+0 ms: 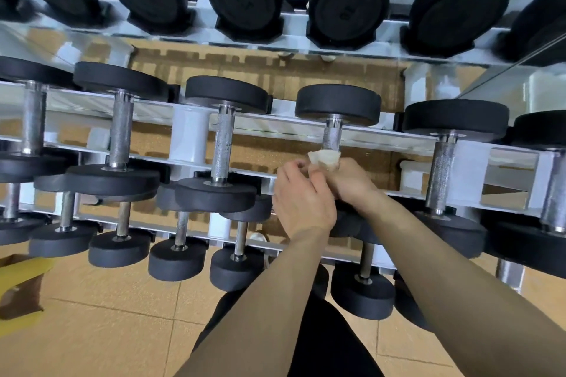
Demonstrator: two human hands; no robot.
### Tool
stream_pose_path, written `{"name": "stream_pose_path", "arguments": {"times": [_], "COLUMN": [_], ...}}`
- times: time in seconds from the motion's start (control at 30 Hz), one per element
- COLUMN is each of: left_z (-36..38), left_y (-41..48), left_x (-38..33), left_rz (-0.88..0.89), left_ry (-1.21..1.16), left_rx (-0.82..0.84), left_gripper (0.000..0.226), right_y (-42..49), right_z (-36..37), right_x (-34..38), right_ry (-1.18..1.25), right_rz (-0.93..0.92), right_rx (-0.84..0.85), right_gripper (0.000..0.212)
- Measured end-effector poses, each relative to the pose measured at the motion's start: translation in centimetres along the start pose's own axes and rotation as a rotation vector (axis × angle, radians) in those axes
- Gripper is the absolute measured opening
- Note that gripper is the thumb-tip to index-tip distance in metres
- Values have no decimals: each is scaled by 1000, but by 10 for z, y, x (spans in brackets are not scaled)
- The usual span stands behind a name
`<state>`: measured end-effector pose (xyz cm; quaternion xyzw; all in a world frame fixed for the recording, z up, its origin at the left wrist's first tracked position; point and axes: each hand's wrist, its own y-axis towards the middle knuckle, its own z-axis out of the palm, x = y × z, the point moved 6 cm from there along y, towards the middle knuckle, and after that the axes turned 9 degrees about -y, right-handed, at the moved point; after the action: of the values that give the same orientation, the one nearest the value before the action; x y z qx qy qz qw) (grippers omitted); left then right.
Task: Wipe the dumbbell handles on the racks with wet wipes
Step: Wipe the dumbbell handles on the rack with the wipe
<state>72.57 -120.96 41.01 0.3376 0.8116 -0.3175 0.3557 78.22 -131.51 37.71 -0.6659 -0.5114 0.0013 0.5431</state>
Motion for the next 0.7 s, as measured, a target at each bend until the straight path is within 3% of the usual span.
{"name": "stream_pose_path", "arguments": {"times": [0.13,0.23,0.3,0.4,0.47,0.57,0.7], "left_z": [-3,-8,-11,-17,-28,-38,-35], "left_y": [0,-2,-3,-2,3,14,20], "left_x": [0,5,2,-17,-24,-23,-34], "left_rz": [-36,-190,-283,-272,-180,-68,41], "left_ry": [-53,-230,-455,-651,-586,-504,-427], "left_rx": [-3,25,112,288,263,215,318], "left_gripper": [23,14,19,34,23,4,7], "right_y": [-23,-48,-56,-67,-66,-62,-51], "right_z": [-22,-32,-29,-16,-15,-16,-32], "right_x": [-6,-8,-9,4,10,10,-7], "right_ry": [-34,236,640,1128,1222,971,460], "right_rz": [1,-61,-77,-120,-126,-103,58], "right_rx": [-293,-363,-176,250,319,185,-173], "right_gripper": [35,24,12,48,58,61,21]}}
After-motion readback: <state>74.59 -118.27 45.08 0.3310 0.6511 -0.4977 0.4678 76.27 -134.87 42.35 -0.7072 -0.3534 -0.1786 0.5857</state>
